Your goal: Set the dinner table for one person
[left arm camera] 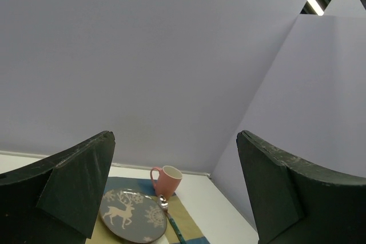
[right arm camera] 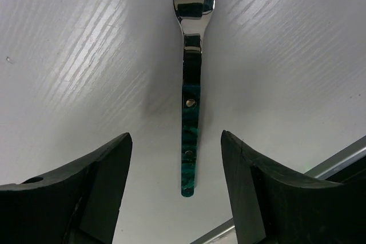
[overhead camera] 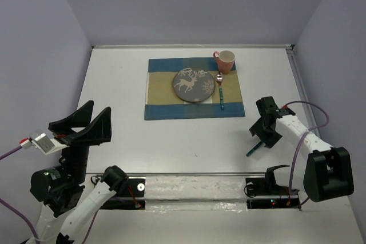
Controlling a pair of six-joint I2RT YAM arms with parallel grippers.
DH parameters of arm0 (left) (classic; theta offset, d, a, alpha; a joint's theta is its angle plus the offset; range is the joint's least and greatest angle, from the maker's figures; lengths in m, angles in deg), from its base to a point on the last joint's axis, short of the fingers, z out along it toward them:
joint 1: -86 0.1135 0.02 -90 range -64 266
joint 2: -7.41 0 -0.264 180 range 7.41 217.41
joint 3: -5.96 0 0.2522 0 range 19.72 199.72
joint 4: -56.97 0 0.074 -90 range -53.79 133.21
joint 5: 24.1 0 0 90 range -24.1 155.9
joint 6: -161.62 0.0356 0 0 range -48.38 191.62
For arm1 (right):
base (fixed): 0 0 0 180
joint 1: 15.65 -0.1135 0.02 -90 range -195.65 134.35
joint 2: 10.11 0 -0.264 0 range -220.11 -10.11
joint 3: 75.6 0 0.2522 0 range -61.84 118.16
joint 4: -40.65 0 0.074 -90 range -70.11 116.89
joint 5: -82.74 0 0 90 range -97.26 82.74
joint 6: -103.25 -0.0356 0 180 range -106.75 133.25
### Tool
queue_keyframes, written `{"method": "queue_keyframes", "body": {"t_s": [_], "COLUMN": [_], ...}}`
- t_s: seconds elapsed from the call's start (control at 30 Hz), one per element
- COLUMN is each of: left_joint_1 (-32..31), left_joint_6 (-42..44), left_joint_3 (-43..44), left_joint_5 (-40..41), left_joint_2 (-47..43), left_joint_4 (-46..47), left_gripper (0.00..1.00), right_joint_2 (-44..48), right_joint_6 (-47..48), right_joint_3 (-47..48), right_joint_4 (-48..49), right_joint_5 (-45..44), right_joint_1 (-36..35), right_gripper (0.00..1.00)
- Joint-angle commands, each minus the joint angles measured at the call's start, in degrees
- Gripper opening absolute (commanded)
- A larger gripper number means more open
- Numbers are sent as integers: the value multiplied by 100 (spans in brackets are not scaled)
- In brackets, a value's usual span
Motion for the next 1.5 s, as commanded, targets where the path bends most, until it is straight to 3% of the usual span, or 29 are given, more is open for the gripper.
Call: {"method": "queue_keyframes", "body": {"t_s": [0.0,0.13,0.27,0.6,0.7,0.8,0.93,1.07,1.17,1.3,1.33,1.47], "left_joint_1": [-94,-112,-138,-138,-138,-138,-138,-138,-138,-129,-121,-94], "left_joint_6": [143,178,196,222,214,231,240,231,258,301,310,346], "left_joint_3": [124,106,106,80,80,62,62,45,27,18,18,-8], "left_joint_5": [127,232,259,329,338,356,356,373,408,452,496,584], "left_joint_2": [-154,-180,-180,-180,-180,-180,-119,-57,48,224,268,504], "left_joint_4": [233,224,224,215,224,224,215,224,224,224,215,198], "left_gripper": [99,99,99,99,99,99,99,99,99,99,99,99], "right_joint_2": [-136,-391,-505,-646,-716,-822,-437,214,-301,-2572,-2963,-4639], "right_joint_6": [-244,-305,-332,-201,-104,63,687,907,1109,1732,2073,2602], "right_joint_3": [27,-44,-202,-334,-299,-255,131,1070,2194,4179,5019,6571], "right_joint_4": [27,203,502,766,827,942,767,669,818,897,950,1178], "right_joint_5": [54,272,414,432,248,116,-104,-648,-807,-1089,-1106,-398], "right_joint_1": [7,7,7,7,7,7,-106,-940,-1950,-3059,-3191,-3359], "right_gripper": [66,49,39,39,26,0,0,0,0,0,0,0]}}
